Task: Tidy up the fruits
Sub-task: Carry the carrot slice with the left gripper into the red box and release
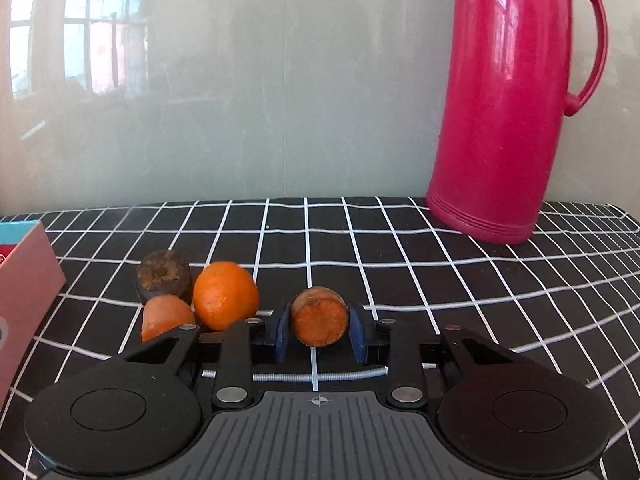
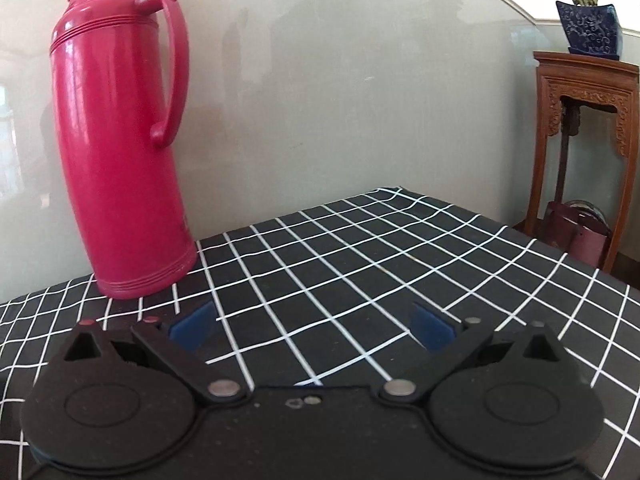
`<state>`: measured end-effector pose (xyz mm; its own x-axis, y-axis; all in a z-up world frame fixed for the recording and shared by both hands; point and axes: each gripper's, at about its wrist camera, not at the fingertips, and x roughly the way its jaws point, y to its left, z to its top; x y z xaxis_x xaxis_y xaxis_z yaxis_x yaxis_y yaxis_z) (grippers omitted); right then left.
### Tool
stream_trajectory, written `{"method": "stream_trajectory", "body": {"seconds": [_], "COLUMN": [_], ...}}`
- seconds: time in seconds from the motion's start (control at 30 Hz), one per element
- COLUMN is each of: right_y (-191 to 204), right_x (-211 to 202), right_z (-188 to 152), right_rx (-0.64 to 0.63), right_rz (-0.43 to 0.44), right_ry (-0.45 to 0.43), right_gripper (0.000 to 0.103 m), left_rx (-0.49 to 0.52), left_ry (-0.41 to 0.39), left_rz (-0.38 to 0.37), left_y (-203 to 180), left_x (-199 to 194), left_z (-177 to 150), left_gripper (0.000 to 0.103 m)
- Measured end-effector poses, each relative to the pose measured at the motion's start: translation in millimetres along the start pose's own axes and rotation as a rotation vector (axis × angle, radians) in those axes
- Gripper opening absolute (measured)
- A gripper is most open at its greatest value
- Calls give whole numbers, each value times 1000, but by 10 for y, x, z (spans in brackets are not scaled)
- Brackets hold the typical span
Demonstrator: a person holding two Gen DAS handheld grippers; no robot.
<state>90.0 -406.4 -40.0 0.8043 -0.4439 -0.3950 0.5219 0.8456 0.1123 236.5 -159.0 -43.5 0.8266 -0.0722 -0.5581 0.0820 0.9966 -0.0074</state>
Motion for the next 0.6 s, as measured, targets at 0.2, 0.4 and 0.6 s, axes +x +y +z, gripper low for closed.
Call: {"method": "stream_trajectory", "body": {"seconds": [0.2,0.4,0.6], "right_y": [143,366,665], "right_x": [-54,-180,-334], "right_z": [-20,-61,-88], "right_rx": [-3,-25,-47], "right_rz": [45,97,156], "right_ry": [16,24,22], "right_gripper": [103,103,103], "left_rx": [21,9,-4], "left_ry": [-28,-62,-86], "left_rz": [8,35,74], "left_y": [146,439,764], "left_x": [-383,-774,-1071], "left_z": [-61,-103,-133], "left_gripper": [31,31,31]}}
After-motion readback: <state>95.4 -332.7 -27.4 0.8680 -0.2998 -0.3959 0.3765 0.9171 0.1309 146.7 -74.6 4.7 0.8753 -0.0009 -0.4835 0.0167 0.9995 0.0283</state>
